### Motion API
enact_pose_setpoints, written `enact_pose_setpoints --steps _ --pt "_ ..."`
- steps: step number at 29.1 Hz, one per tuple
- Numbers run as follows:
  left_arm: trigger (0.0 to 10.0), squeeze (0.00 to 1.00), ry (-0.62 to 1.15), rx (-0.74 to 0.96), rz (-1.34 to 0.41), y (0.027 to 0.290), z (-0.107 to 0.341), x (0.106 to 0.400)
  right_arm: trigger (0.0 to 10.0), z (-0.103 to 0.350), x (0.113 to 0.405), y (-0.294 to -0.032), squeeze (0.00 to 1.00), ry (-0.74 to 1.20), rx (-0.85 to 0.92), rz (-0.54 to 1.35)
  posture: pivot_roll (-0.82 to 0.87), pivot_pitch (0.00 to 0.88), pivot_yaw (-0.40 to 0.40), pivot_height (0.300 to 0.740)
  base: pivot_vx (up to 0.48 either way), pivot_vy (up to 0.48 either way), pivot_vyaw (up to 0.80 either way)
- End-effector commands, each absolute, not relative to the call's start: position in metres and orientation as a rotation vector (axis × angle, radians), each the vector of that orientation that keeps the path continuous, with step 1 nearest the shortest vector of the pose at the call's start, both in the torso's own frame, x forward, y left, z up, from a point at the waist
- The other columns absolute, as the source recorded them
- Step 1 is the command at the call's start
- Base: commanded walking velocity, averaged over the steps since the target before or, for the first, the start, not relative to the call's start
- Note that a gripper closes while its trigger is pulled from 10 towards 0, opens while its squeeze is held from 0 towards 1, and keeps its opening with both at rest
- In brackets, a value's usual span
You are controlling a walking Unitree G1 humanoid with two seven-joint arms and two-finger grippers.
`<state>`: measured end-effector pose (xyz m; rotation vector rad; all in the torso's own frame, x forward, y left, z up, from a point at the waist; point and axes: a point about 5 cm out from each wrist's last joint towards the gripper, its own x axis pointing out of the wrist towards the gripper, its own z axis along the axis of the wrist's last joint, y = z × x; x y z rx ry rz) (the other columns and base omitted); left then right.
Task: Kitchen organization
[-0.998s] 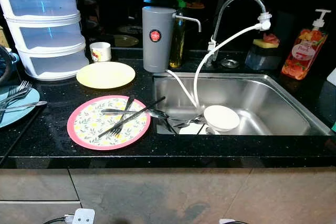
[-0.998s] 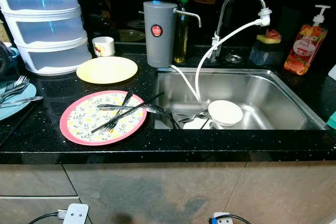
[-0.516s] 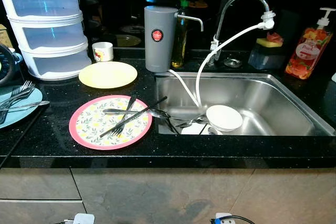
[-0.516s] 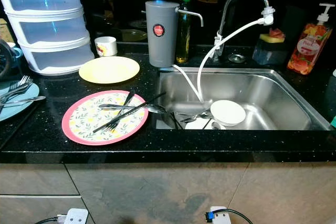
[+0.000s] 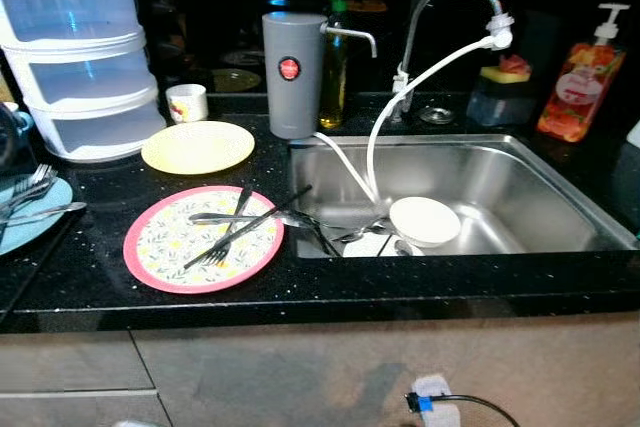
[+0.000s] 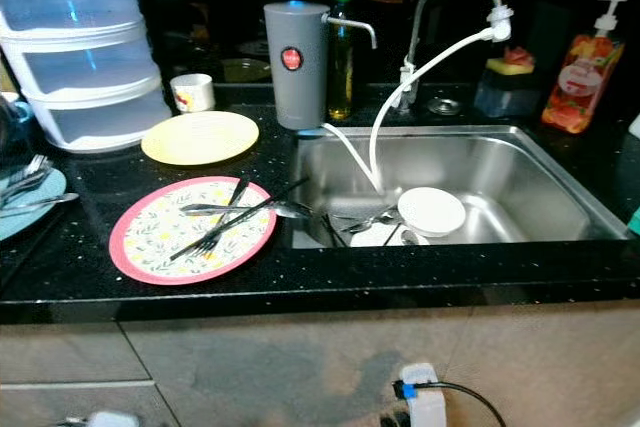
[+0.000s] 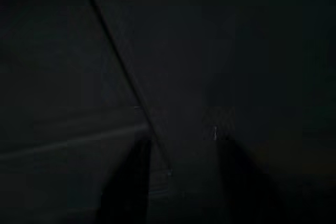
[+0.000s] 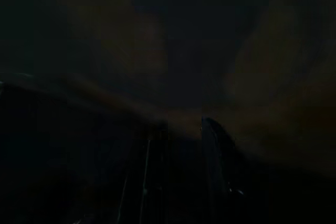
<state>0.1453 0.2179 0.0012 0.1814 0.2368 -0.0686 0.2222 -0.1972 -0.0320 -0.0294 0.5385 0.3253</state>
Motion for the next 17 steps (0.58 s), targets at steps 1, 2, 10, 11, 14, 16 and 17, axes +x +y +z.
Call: enact_pose_setpoints --steps 1,2,10,11,14,16,17 --pt "10.0 0.00 0.147 0.199 -0.073 0.224 0.022 0.146 10.0 -0.015 0.232 -0.208 0.00 0.452 -0.053 0.331 0.02 0.000 -0.019 0.740 0.000 0.000 0.00" --pt "10.0 0.00 0.118 0.194 -0.063 0.225 0.028 0.144 10.0 -0.008 0.235 -0.210 0.00 0.432 -0.051 0.341 0.03 0.000 -0.025 0.740 0.000 0.000 0.00" --pt "10.0 0.00 0.021 0.138 -0.095 0.216 0.060 0.135 10.0 0.033 0.227 -0.188 0.00 0.382 0.188 0.629 0.04 0.011 -0.052 0.740 0.000 0.000 0.00" --pt "10.0 0.00 0.000 0.113 -0.122 0.211 0.070 0.137 10.0 0.042 0.225 -0.185 0.00 0.377 0.224 0.700 0.04 0.013 -0.054 0.740 0.000 0.000 0.00" --pt "10.0 0.00 -0.028 0.077 -0.196 0.203 0.086 0.141 10.0 0.062 0.220 -0.179 0.00 0.374 0.281 0.864 0.04 0.014 -0.055 0.740 0.000 0.000 0.00" --pt "10.0 0.00 -0.037 0.080 -0.230 0.201 0.092 0.142 10.0 0.073 0.220 -0.177 0.00 0.372 0.314 0.938 0.04 0.015 -0.054 0.740 0.000 0.000 0.00" --pt "10.0 0.00 -0.049 0.089 -0.247 0.200 0.096 0.144 10.0 0.081 0.221 -0.175 0.00 0.363 0.340 0.973 0.04 0.015 -0.054 0.740 0.000 0.000 0.00"
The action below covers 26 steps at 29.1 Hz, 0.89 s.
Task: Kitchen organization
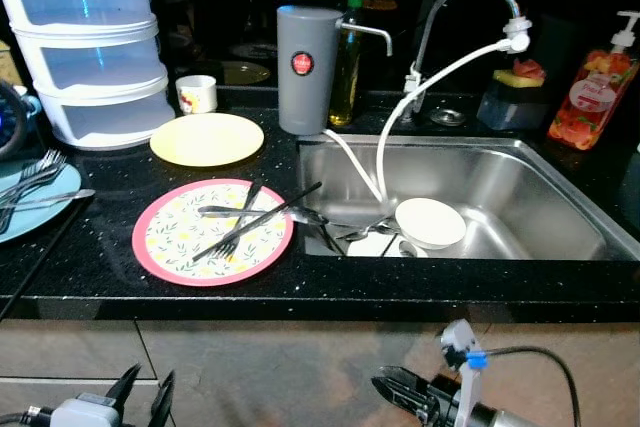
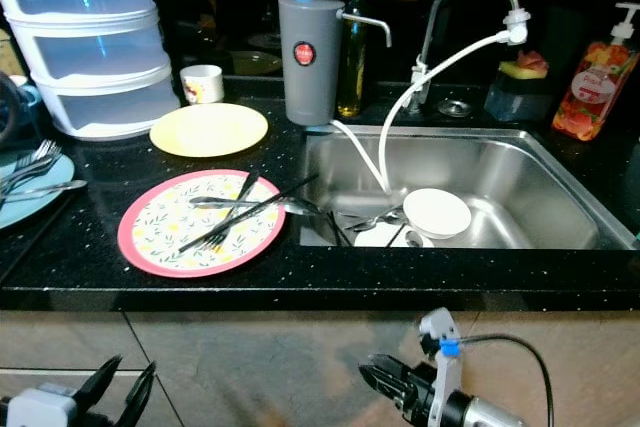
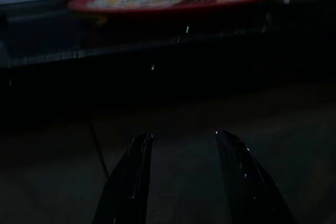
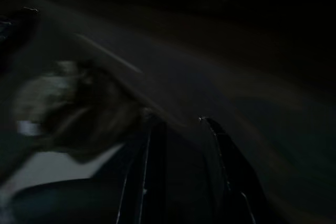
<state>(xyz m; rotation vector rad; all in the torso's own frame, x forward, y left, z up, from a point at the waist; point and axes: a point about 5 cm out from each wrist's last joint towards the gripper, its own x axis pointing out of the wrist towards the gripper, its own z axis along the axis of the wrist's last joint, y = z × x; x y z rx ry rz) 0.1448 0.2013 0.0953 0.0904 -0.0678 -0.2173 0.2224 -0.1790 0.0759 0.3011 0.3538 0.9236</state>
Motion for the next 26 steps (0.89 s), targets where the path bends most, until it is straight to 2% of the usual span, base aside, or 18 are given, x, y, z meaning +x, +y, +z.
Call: enact_pose_setpoints --steps 1,10,14,18,23,26 --pt "10.0 0.00 -0.049 0.089 -0.247 0.200 0.096 0.144 10.0 0.081 0.221 -0.175 0.00 0.363 0.340 0.973 0.04 0.015 -0.054 0.740 0.000 0.000 0.00" --pt "10.0 0.00 -0.205 0.104 -0.357 0.186 0.155 0.164 10.0 0.157 0.236 -0.161 0.00 0.201 0.606 1.209 0.04 0.008 -0.051 0.740 0.000 0.000 0.00" --pt "10.0 0.00 -0.229 0.100 -0.356 0.185 0.162 0.168 10.0 0.167 0.240 -0.159 0.00 0.164 0.638 1.230 0.04 0.008 -0.051 0.740 0.000 0.000 0.00" --pt "10.0 0.00 -0.314 0.112 -0.335 0.183 0.186 0.184 10.0 0.189 0.262 -0.152 0.00 0.021 0.578 1.135 0.05 0.007 -0.050 0.740 0.000 0.000 0.00" --pt "10.0 0.00 -0.340 0.191 -0.285 0.186 0.201 0.205 10.0 0.199 0.284 -0.149 0.00 -0.043 0.557 0.992 0.05 0.004 -0.046 0.740 0.000 0.000 0.00" --pt "10.0 0.00 -0.335 0.215 -0.221 0.190 0.225 0.246 10.0 0.217 0.314 -0.142 0.00 -0.106 0.417 0.810 0.05 0.001 -0.045 0.740 0.000 0.000 0.00"
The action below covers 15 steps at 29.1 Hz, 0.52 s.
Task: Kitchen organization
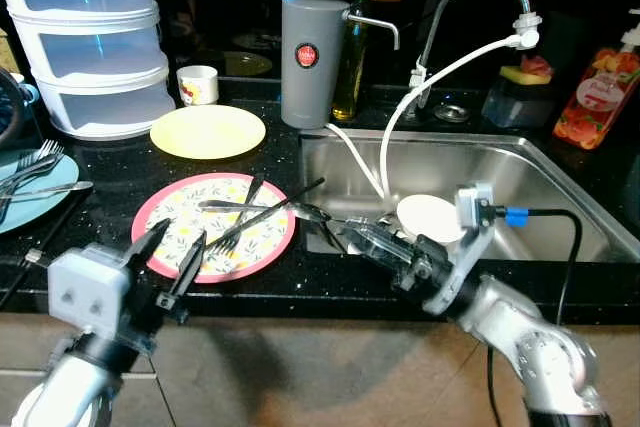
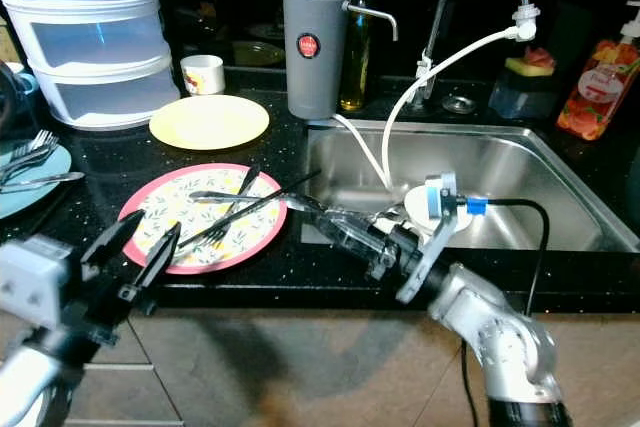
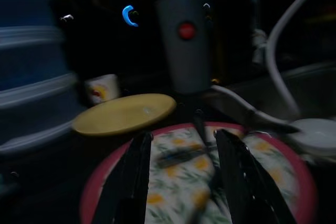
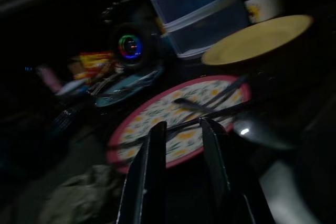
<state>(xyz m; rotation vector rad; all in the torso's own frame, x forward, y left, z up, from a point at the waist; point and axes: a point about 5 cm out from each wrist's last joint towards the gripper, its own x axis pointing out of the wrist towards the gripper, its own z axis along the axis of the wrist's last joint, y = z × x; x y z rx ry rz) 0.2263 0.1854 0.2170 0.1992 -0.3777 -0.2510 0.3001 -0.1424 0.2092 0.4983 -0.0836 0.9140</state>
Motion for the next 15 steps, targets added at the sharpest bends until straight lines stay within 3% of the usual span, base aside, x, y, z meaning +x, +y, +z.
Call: enact_pose_setpoints --steps 1,4,5,6,10,12,15 --pt "10.0 0.00 -0.335 0.215 -0.221 0.190 0.225 0.246 10.0 0.217 0.314 -0.142 0.00 -0.106 0.417 0.810 0.05 0.001 -0.045 0.740 0.000 0.000 0.00" --pt "10.0 0.00 -0.308 0.222 -0.239 0.188 0.234 0.269 10.0 0.222 0.326 -0.137 0.00 -0.090 0.313 0.760 0.05 0.000 -0.050 0.740 0.000 0.000 0.00" --pt "10.0 0.40 -0.308 0.223 -0.262 0.187 0.237 0.274 10.0 0.223 0.329 -0.135 0.00 -0.085 0.283 0.748 0.05 0.000 -0.051 0.740 0.000 0.000 0.00" --pt "10.0 1.00 -0.294 0.220 -0.285 0.185 0.238 0.281 10.0 0.225 0.332 -0.131 0.00 -0.084 0.248 0.745 0.05 0.000 -0.048 0.740 0.000 0.000 0.00" --pt "10.0 1.00 -0.233 0.178 -0.375 0.181 0.239 0.295 10.0 0.230 0.337 -0.121 0.00 -0.089 0.190 0.749 0.04 0.000 -0.038 0.740 0.000 0.000 0.00" --pt "10.0 1.00 -0.124 0.138 -0.582 0.173 0.235 0.295 10.0 0.227 0.341 -0.110 0.00 -0.076 0.070 0.771 0.04 0.000 -0.029 0.740 0.000 0.000 0.00" --pt "10.0 1.00 -0.068 0.131 -0.638 0.172 0.233 0.295 10.0 0.224 0.344 -0.108 0.00 -0.075 0.025 0.767 0.04 0.000 -0.029 0.740 0.000 0.000 0.00"
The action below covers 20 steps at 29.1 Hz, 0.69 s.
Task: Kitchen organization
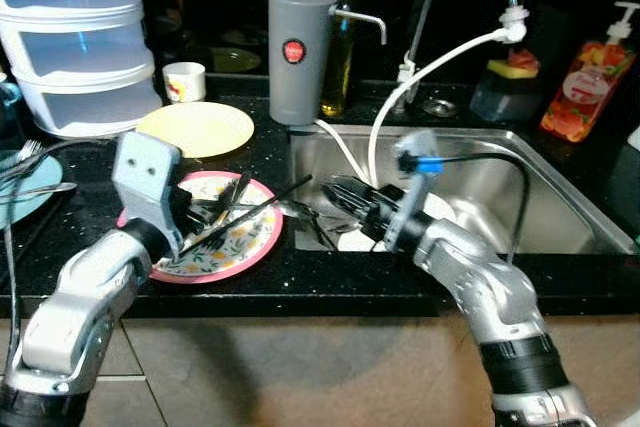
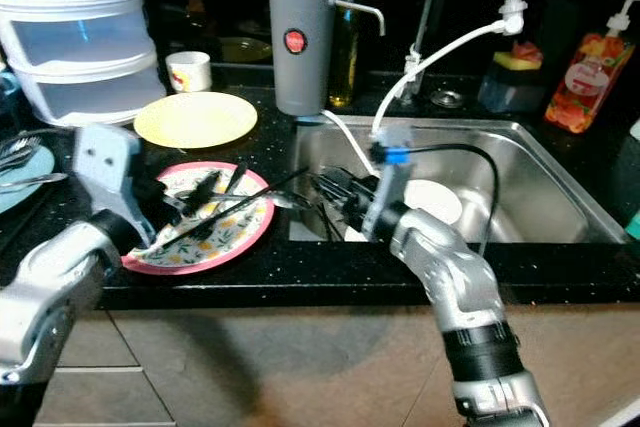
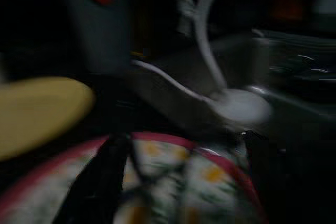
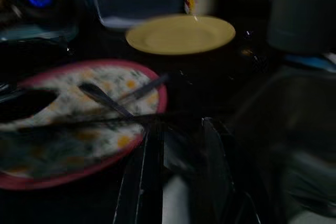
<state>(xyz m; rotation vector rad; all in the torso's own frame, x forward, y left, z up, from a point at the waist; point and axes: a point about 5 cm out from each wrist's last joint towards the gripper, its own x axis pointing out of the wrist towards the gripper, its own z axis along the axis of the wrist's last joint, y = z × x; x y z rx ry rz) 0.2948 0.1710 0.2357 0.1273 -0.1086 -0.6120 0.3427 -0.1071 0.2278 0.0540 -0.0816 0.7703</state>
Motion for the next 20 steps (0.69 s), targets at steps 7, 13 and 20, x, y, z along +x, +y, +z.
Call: enact_pose_setpoints --steps 7,13,20 --pt "10.0 1.00 0.034 0.150 -0.719 0.192 0.221 0.299 10.0 0.217 0.346 -0.110 0.00 -0.073 0.032 0.739 0.03 0.000 -0.025 0.740 0.000 0.000 0.00" --pt "10.0 0.00 0.073 0.219 -0.653 0.205 0.219 0.306 10.0 0.214 0.343 -0.108 0.00 -0.068 0.034 0.750 0.03 0.000 -0.023 0.740 0.000 0.000 0.00" --pt "10.0 0.00 0.157 0.223 -0.683 0.211 0.205 0.311 10.0 0.210 0.342 -0.104 0.00 -0.067 0.020 0.776 0.04 0.000 -0.025 0.740 0.000 0.000 0.00"
